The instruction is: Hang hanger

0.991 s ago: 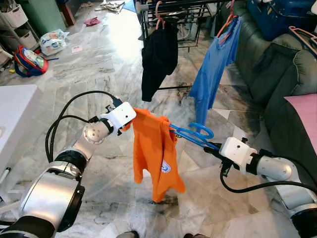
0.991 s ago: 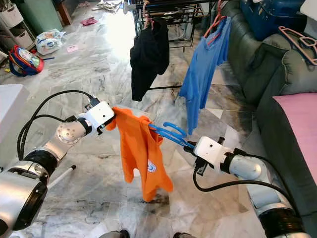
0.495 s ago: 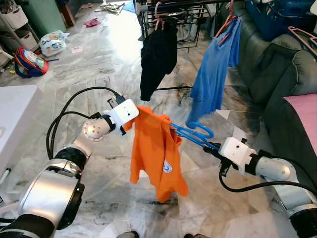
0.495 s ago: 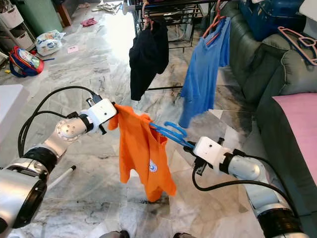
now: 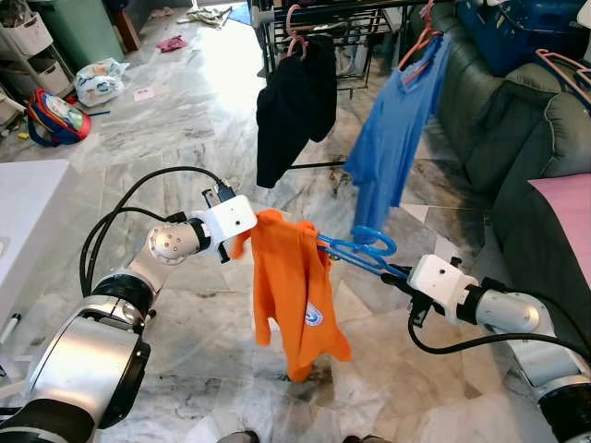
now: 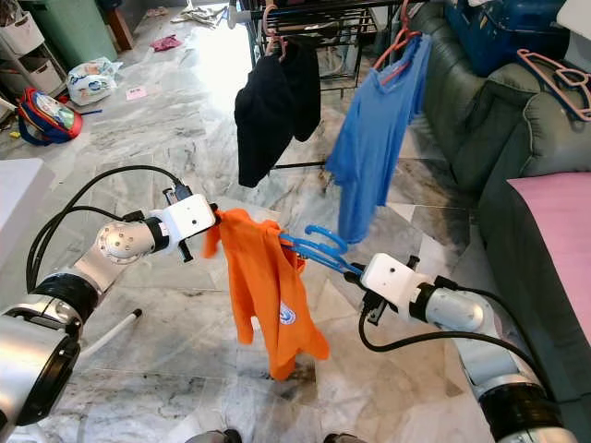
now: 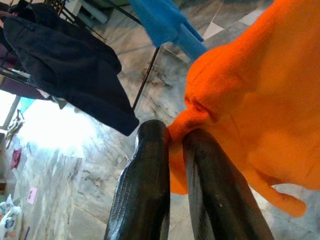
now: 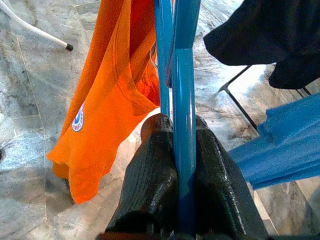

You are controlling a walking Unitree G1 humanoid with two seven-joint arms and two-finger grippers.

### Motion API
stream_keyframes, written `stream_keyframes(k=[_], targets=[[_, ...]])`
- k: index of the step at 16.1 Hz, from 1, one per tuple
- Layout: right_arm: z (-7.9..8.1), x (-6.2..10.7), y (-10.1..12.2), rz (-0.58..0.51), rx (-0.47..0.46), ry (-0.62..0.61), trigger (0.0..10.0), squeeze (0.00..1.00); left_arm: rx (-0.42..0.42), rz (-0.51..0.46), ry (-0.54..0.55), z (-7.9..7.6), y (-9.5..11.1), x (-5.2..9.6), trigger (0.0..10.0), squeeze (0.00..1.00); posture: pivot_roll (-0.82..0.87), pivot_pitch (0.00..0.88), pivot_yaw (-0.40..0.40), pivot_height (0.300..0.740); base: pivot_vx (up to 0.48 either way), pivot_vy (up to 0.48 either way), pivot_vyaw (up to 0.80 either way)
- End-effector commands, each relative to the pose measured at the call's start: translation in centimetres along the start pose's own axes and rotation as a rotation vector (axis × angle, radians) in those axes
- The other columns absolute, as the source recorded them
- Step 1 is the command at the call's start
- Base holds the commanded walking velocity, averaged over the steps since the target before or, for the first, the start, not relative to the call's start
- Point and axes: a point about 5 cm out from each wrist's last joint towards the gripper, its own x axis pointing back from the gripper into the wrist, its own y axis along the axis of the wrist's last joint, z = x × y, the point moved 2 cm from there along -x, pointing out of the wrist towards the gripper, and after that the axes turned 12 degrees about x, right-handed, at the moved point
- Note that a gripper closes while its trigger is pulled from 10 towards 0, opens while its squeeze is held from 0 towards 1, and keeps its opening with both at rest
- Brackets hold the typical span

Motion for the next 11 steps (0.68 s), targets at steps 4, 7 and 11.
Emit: stream_keyframes(k=[4, 7, 11], targets=[[-0.3, -0.2, 0.4, -0.027, 0.007, -0.029, 0.0, 0.0, -0.009, -0.018, 0.028, 0.4, 0.3, 0.1, 0.0, 0.0, -0.07, 0.159, 0.088, 0.74, 0.0, 0.0, 0.0], [-0.4, -0.1, 0.2, -0.02, 0.008, -0.032, 0.0, 0.0, -0.035, -0.037, 0.061, 0.8, 0.7, 0.0, 0.0, 0.0, -0.07, 0.157, 0.09, 0.74, 0.0, 0.0, 0.0], [-0.3, -0.2, 0.2, -0.021, 0.012, -0.031, 0.0, 0.0, 0.047, -0.049, -0.004, -0.3, 0.4, -0.1, 10.0, 1.0, -0.07, 0.158, 0.087, 0.74, 0.0, 0.0, 0.0]])
